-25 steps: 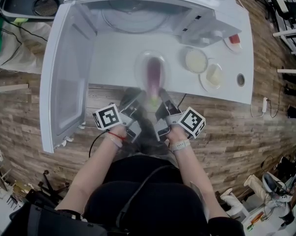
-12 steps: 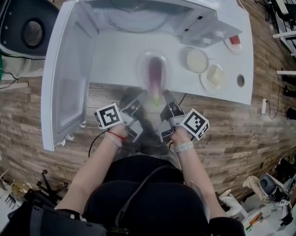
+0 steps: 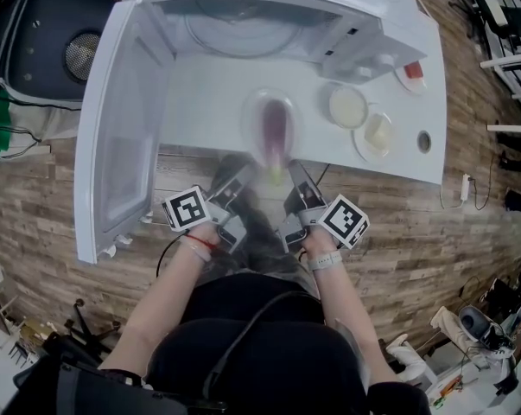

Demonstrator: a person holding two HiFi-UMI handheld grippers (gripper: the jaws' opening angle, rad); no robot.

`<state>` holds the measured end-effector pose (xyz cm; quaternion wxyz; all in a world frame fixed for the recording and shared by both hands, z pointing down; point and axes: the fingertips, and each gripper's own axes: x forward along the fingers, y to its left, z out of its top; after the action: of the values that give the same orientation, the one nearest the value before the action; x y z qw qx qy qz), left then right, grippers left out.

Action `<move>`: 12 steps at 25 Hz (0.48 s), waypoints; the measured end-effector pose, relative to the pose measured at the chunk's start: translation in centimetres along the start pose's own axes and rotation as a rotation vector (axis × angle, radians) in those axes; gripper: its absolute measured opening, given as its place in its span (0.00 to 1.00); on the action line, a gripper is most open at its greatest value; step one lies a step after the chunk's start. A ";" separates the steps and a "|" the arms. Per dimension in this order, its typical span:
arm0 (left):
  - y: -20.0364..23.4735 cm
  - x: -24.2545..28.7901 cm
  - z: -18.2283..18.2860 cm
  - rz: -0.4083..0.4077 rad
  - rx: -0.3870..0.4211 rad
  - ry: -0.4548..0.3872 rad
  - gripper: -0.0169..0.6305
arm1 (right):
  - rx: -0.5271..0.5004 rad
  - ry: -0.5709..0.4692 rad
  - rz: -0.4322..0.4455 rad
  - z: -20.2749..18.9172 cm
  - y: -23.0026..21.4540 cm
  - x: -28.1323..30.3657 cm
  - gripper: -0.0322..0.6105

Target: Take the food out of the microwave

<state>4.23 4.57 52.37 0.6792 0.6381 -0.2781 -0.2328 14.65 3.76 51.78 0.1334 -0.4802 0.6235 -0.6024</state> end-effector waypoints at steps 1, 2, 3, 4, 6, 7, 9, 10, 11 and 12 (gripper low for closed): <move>0.2 -0.3 0.0 0.019 0.030 0.010 0.08 | -0.008 -0.002 -0.008 0.1 -0.2 -0.2 0.20; 0.5 -0.6 0.1 0.043 0.079 0.023 0.08 | -0.018 -0.004 -0.016 0.2 -0.3 -0.3 0.20; 0.7 -0.9 0.1 0.064 0.126 0.033 0.08 | -0.029 -0.006 -0.025 0.3 -0.5 -0.5 0.20; 0.8 -1.1 0.2 0.080 0.158 0.035 0.08 | -0.043 -0.008 -0.032 0.4 -0.6 -0.7 0.20; 0.9 -1.6 0.3 0.102 0.192 0.027 0.08 | -0.080 -0.008 -0.036 0.5 -0.6 -1.2 0.19; 0.9 -1.8 0.3 0.115 0.206 0.022 0.08 | -0.102 -0.008 -0.034 0.7 -0.4 -1.3 0.19; 0.6 -2.2 0.5 0.121 0.247 0.017 0.08 | -0.137 -0.010 -0.029 0.8 -0.1 -1.7 0.15; 0.2 -2.3 0.5 0.115 0.274 0.016 0.08 | -0.151 -0.010 -0.027 0.8 0.0 -1.9 0.14; -0.2 -2.4 0.6 0.109 0.299 0.016 0.08 | -0.171 -0.008 -0.024 0.7 0.2 -2.0 0.12; -0.7 -2.4 0.5 0.103 0.323 0.019 0.08 | -0.195 -0.005 -0.018 0.7 0.6 -2.1 0.11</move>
<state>2.15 5.73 51.49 0.5816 0.7258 -0.3379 -0.1440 16.01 4.84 50.24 0.0820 -0.4980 0.6745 -0.5388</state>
